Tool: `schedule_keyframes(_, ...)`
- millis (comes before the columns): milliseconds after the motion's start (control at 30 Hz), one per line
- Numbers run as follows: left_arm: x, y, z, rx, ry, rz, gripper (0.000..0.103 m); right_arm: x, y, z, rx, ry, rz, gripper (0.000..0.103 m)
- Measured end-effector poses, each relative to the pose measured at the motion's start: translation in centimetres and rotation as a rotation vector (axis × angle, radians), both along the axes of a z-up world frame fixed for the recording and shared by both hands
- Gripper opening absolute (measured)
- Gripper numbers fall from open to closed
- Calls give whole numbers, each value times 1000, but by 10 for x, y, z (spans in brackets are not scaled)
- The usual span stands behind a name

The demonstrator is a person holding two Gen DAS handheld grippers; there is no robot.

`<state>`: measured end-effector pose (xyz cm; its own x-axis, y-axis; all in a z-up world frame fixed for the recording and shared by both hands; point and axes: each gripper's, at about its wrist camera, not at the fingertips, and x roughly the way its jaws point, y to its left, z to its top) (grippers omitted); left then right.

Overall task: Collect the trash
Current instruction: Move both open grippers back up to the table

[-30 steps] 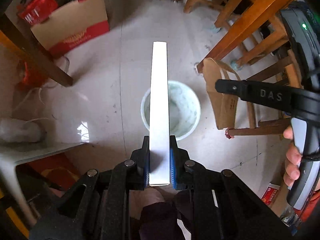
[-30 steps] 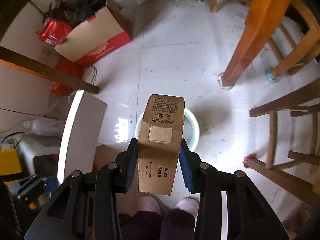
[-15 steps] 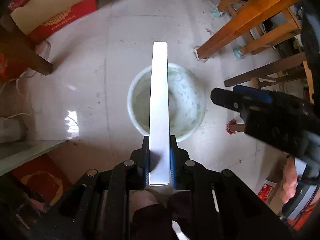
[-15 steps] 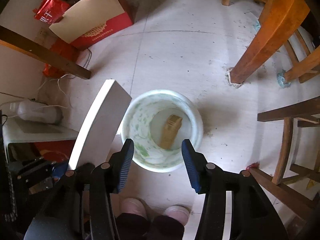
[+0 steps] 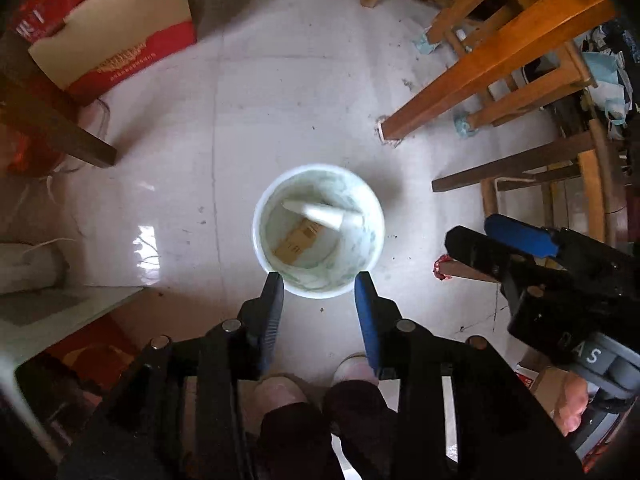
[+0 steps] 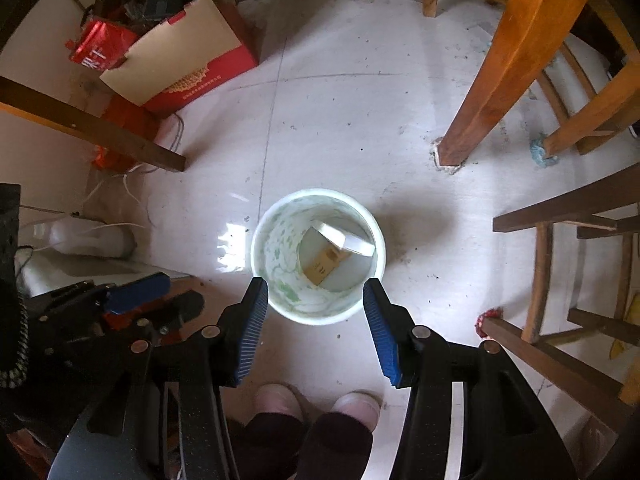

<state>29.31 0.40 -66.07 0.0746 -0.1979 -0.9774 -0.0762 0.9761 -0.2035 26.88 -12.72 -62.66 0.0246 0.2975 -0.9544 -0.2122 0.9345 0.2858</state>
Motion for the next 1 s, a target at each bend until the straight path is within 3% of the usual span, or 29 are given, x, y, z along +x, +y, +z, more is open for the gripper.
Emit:
schedule_keyframes(300,-1,12,138,27,-90,27,35,4,-8,121,19,-66,-7,46)
schedule_keyframes(433,-7,10,209,61,-165,31,35,4,-11,183,29,-115,-6,46)
schedule_keyframes(700,-32,7,351,31,-336,11,37,-11,-15,319,53,-274,-16,46)
schedule_keyframes(1000,-67,14,466,50,-520,-8,37,-38,-20,433,68,-418,-100,46)
